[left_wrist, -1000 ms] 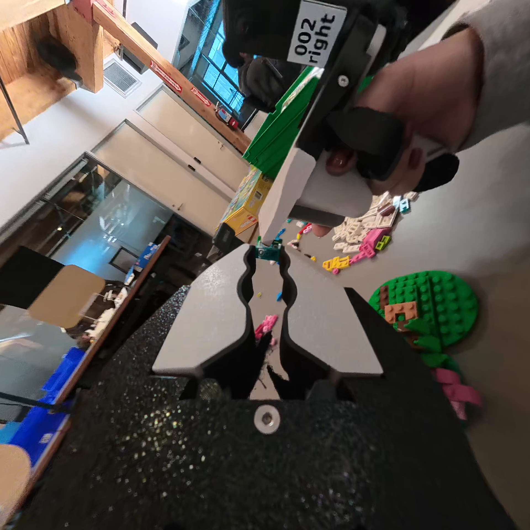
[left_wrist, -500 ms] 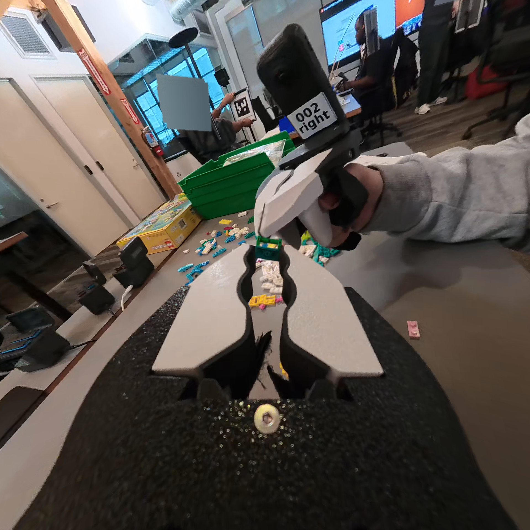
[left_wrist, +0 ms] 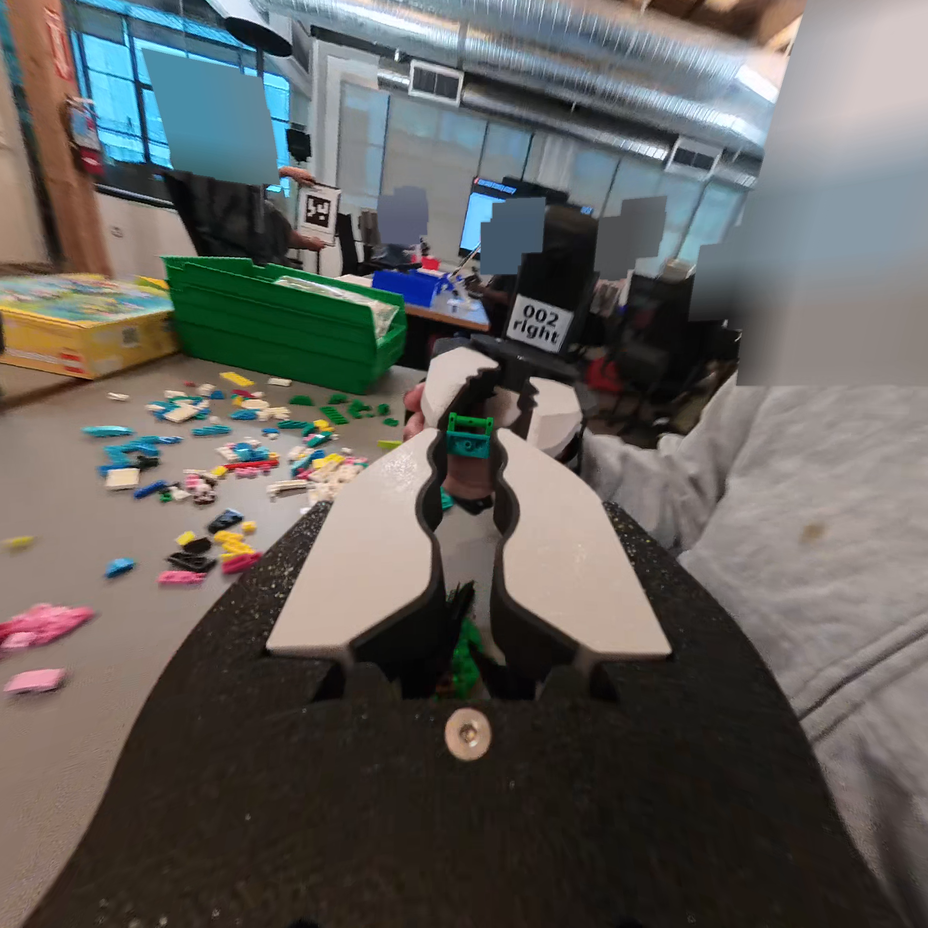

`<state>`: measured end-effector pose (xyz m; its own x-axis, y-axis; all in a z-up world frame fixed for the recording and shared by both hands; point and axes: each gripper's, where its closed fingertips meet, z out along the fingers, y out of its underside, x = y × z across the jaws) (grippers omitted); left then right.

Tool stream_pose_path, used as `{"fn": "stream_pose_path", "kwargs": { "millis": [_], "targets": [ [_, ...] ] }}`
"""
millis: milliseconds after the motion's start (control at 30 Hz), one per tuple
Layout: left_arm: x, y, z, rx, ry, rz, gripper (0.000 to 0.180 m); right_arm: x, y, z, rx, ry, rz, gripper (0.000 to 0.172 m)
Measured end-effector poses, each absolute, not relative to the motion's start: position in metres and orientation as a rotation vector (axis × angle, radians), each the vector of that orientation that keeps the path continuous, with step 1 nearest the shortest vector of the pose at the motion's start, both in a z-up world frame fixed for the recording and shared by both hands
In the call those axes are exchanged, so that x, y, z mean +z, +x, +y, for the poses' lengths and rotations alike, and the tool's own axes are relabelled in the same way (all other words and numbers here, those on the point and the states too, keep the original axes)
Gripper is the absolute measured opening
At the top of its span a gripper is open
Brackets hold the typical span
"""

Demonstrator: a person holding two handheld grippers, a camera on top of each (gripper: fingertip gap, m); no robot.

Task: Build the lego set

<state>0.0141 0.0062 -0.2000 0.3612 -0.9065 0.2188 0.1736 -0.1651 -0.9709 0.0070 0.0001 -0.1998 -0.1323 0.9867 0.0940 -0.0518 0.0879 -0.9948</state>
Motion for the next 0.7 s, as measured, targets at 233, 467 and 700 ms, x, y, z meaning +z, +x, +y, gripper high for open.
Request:
{"fn": "stream_pose_path", "kwargs": {
  "millis": [233,467,700],
  "targets": [
    [-0.188,0.013,0.005,-1.573,-1.426,0.486,0.016,-0.191,0.007,0.002,0.845,-0.828,-1.295,0.029],
    [-0.192,0.024,0.002,-1.760,-1.469,0.419,0.015,-0.194,0.005,0.006,0.584,-0.744,-1.302,0.018],
    [-0.202,0.025,0.007,-1.788,-1.535,0.362,0.015,-0.199,0.003,0.007,0.467,-0.707,-1.329,0.013]
  ]
}}
